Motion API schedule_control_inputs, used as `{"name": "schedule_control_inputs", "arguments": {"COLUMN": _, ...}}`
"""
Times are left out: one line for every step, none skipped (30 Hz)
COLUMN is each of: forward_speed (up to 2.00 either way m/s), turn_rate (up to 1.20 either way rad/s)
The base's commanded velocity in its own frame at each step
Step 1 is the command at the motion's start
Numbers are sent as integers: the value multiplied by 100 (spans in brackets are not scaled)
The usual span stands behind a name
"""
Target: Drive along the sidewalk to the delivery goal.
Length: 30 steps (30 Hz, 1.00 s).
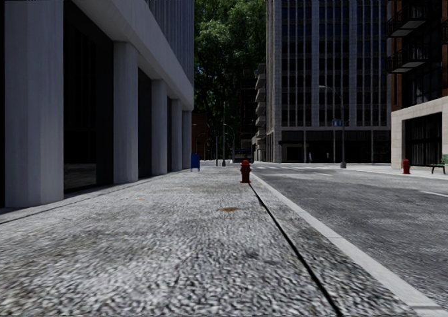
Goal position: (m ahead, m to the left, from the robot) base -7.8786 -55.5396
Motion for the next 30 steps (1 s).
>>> {"name": "schedule_control_inputs", "arguments": {"forward_speed": 200, "turn_rate": 0}}
{"name": "schedule_control_inputs", "arguments": {"forward_speed": 200, "turn_rate": 0}}
{"name": "schedule_control_inputs", "arguments": {"forward_speed": 200, "turn_rate": 0}}
{"name": "schedule_control_inputs", "arguments": {"forward_speed": 200, "turn_rate": 0}}
{"name": "schedule_control_inputs", "arguments": {"forward_speed": 200, "turn_rate": 0}}
{"name": "schedule_control_inputs", "arguments": {"forward_speed": 200, "turn_rate": 0}}
{"name": "schedule_control_inputs", "arguments": {"forward_speed": 200, "turn_rate": 3}}
{"name": "schedule_control_inputs", "arguments": {"forward_speed": 200, "turn_rate": 11}}
{"name": "schedule_control_inputs", "arguments": {"forward_speed": 200, "turn_rate": 11}}
{"name": "schedule_control_inputs", "arguments": {"forward_speed": 200, "turn_rate": 13}}
{"name": "schedule_control_inputs", "arguments": {"forward_speed": 200, "turn_rate": 13}}
{"name": "schedule_control_inputs", "arguments": {"forward_speed": 200, "turn_rate": 14}}
{"name": "schedule_control_inputs", "arguments": {"forward_speed": 200, "turn_rate": 14}}
{"name": "schedule_control_inputs", "arguments": {"forward_speed": 200, "turn_rate": 17}}
{"name": "schedule_control_inputs", "arguments": {"forward_speed": 200, "turn_rate": 20}}
{"name": "schedule_control_inputs", "arguments": {"forward_speed": 200, "turn_rate": 23}}
{"name": "schedule_control_inputs", "arguments": {"forward_speed": 200, "turn_rate": 23}}
{"name": "schedule_control_inputs", "arguments": {"forward_speed": 200, "turn_rate": 24}}
{"name": "schedule_control_inputs", "arguments": {"forward_speed": 200, "turn_rate": 24}}
{"name": "schedule_control_inputs", "arguments": {"forward_speed": 200, "turn_rate": 24}}
{"name": "schedule_control_inputs", "arguments": {"forward_speed": 200, "turn_rate": 24}}
{"name": "schedule_control_inputs", "arguments": {"forward_speed": 200, "turn_rate": 24}}
{"name": "schedule_control_inputs", "arguments": {"forward_speed": 200, "turn_rate": 24}}
{"name": "schedule_control_inputs", "arguments": {"forward_speed": 200, "turn_rate": 24}}
{"name": "schedule_control_inputs", "arguments": {"forward_speed": 200, "turn_rate": 24}}
{"name": "schedule_control_inputs", "arguments": {"forward_speed": 200, "turn_rate": 24}}
{"name": "schedule_control_inputs", "arguments": {"forward_speed": 200, "turn_rate": 24}}
{"name": "schedule_control_inputs", "arguments": {"forward_speed": 200, "turn_rate": 24}}
{"name": "schedule_control_inputs", "arguments": {"forward_speed": 200, "turn_rate": 24}}
{"name": "schedule_control_inputs", "arguments": {"forward_speed": 200, "turn_rate": 24}}
